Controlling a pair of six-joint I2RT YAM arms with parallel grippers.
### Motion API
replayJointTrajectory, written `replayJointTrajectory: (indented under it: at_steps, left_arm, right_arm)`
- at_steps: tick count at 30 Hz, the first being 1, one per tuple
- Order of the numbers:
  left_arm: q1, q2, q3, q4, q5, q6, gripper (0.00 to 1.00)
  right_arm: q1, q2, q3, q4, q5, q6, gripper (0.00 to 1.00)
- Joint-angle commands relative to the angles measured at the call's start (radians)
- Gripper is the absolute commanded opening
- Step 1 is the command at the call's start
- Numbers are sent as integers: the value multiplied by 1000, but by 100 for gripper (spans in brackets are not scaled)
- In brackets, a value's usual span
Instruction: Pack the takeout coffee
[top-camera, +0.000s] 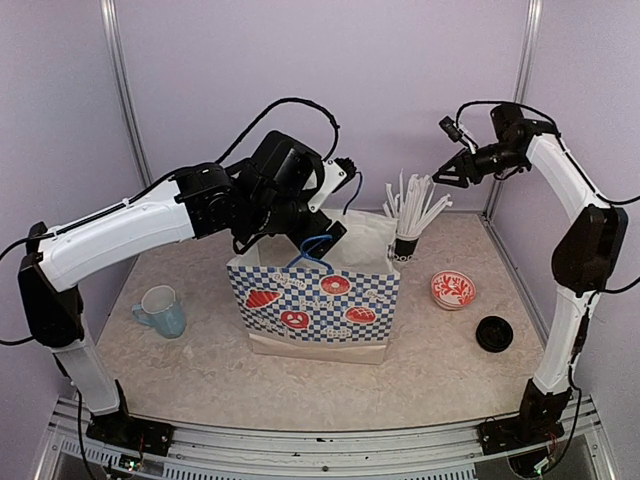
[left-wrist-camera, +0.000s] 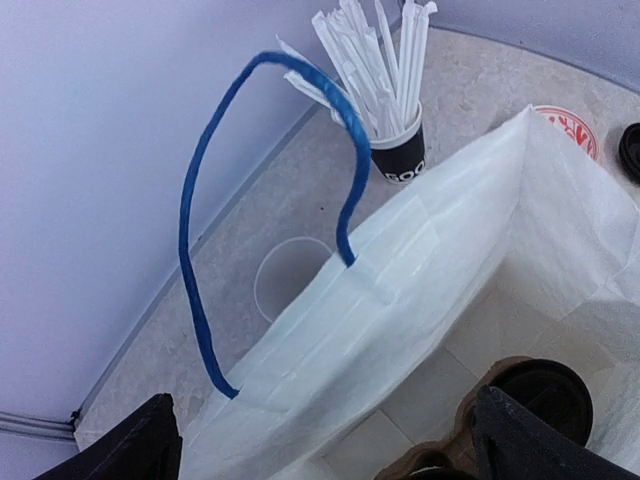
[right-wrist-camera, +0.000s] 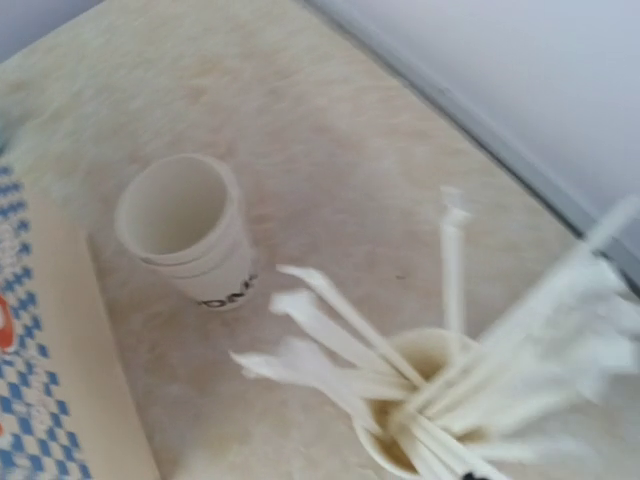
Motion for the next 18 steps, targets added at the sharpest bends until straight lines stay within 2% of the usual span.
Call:
replayJointTrajectory:
  at_steps: [1, 7, 13, 18]
  left_arm:
    - [7, -46, 22, 150, -30, 37, 99]
    - [6, -106, -2, 247, -30, 21, 99]
    - [11, -255, -146, 409, -125, -20, 99]
    - [47, -379, -241, 440, -103, -88, 94]
  right_arm:
    - [-19, -63, -110, 116, -42, 63, 57]
    - [-9, -30, -114, 140, -77, 89, 53]
    - [43, 10, -92, 162, -19, 100, 53]
    - [67, 64, -59, 162, 17, 116, 52]
